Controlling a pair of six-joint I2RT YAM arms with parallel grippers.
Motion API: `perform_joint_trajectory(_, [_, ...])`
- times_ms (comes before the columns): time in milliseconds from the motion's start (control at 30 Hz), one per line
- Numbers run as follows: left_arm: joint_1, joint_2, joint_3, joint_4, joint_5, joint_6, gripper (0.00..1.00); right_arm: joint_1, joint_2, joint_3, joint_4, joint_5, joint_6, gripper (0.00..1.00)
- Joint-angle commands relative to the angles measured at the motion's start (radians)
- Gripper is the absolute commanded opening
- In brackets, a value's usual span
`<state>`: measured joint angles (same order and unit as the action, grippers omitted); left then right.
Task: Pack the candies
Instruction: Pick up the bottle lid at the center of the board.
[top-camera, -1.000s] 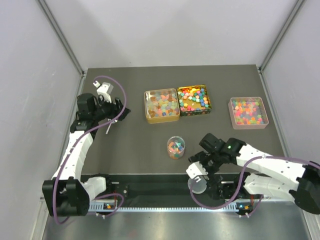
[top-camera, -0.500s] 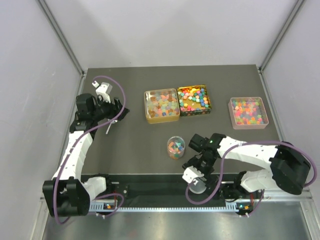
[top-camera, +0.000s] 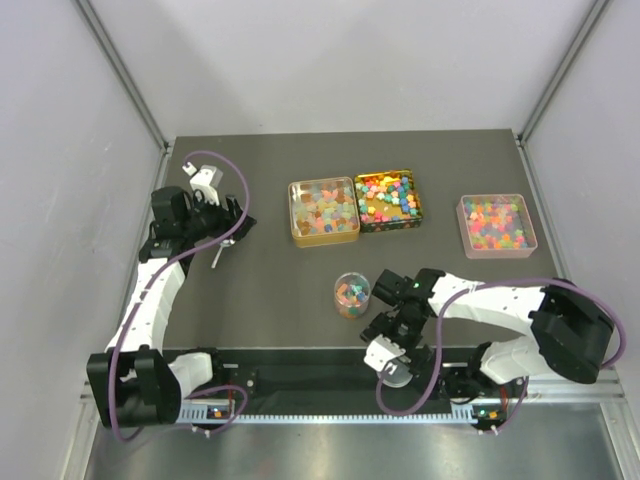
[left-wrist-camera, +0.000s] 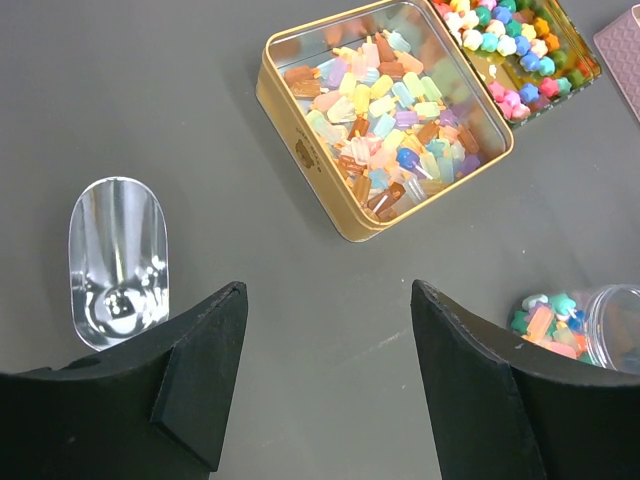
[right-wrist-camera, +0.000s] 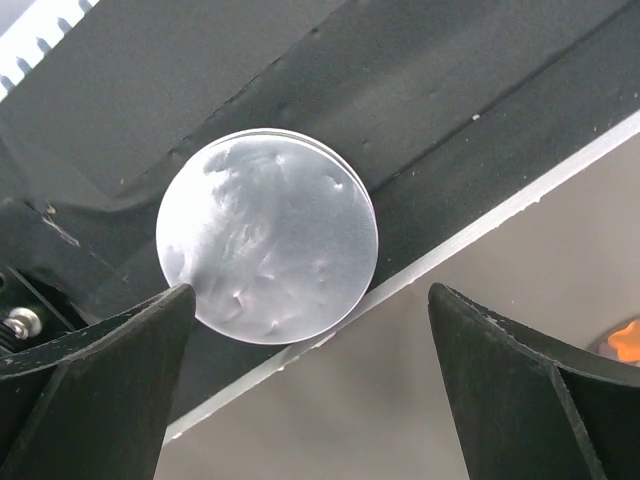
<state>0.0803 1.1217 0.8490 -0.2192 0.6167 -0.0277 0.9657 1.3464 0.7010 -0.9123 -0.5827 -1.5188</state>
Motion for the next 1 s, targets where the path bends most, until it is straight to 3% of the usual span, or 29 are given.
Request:
perform_joint_trajectory(0, [0.009,0.006,0.039,0.032,0.020,0.009,0.71,0.025,0.019,0.014,-0.028,-0.006,-0.096,1.00])
perform_joint_trajectory(333, [0.013,-0.002,0.033,0.029,0.020,0.009,0.71,0.053,0.030,0.045,-0.120,0.006,-0.187,1.00])
perform_joint_trajectory(967, [0.016,0.003,0.028,0.055,0.026,-0.008,0.71,0.070,-0.010,0.043,-0.111,0.049,-0.133,1.00])
